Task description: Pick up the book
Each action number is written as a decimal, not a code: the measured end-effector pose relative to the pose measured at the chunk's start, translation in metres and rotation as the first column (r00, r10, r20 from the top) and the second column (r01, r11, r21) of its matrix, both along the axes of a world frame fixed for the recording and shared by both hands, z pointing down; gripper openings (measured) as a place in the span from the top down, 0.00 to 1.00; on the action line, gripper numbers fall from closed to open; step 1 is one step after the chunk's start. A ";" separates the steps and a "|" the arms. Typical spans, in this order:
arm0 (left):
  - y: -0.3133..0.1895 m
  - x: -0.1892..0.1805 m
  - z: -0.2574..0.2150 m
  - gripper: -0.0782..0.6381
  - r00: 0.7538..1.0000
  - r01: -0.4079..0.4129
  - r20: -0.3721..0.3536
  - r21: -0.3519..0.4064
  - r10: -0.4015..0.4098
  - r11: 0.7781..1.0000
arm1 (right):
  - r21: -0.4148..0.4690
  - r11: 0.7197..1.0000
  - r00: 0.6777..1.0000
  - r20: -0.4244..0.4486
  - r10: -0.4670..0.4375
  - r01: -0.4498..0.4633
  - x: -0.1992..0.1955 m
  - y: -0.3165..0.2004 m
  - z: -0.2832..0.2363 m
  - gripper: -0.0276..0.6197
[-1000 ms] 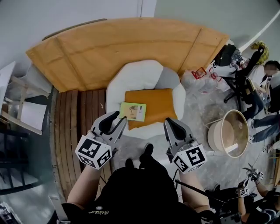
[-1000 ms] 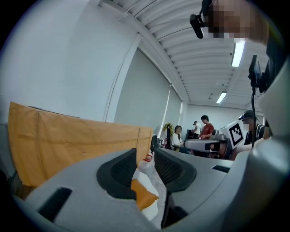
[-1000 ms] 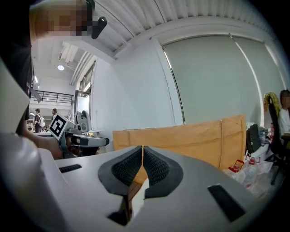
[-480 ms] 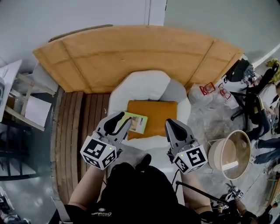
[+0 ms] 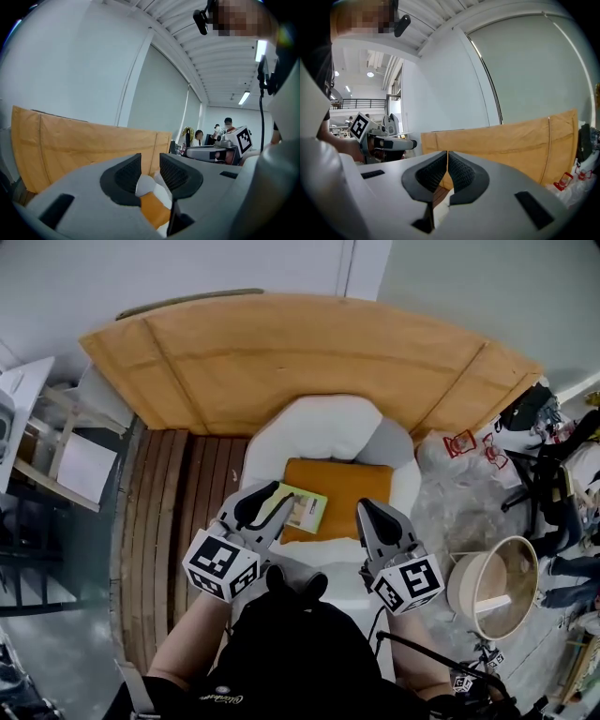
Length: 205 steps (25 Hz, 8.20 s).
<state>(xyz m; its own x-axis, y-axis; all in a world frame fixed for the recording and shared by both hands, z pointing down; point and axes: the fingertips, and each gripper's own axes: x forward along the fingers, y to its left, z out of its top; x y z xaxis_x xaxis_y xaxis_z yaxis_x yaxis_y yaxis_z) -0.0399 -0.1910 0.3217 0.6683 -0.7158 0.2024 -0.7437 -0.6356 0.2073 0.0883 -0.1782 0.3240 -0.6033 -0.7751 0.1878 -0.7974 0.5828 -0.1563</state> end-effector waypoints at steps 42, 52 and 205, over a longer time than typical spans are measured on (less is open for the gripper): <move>-0.057 -0.003 0.401 0.61 0.994 -0.022 0.079 -0.545 0.078 0.838 | -0.514 0.852 0.984 -0.180 0.003 -0.097 -0.029 -0.058 0.389 0.94; -0.064 -0.029 0.568 0.46 0.973 0.034 0.199 -0.619 0.116 0.785 | -0.598 0.789 0.975 -0.223 0.007 -0.142 -0.020 -0.056 0.536 0.66; -0.077 0.000 -0.139 0.34 0.982 0.108 0.117 0.296 -0.148 0.949 | 0.245 0.964 0.993 0.073 0.090 -0.106 0.029 -0.062 -0.143 0.52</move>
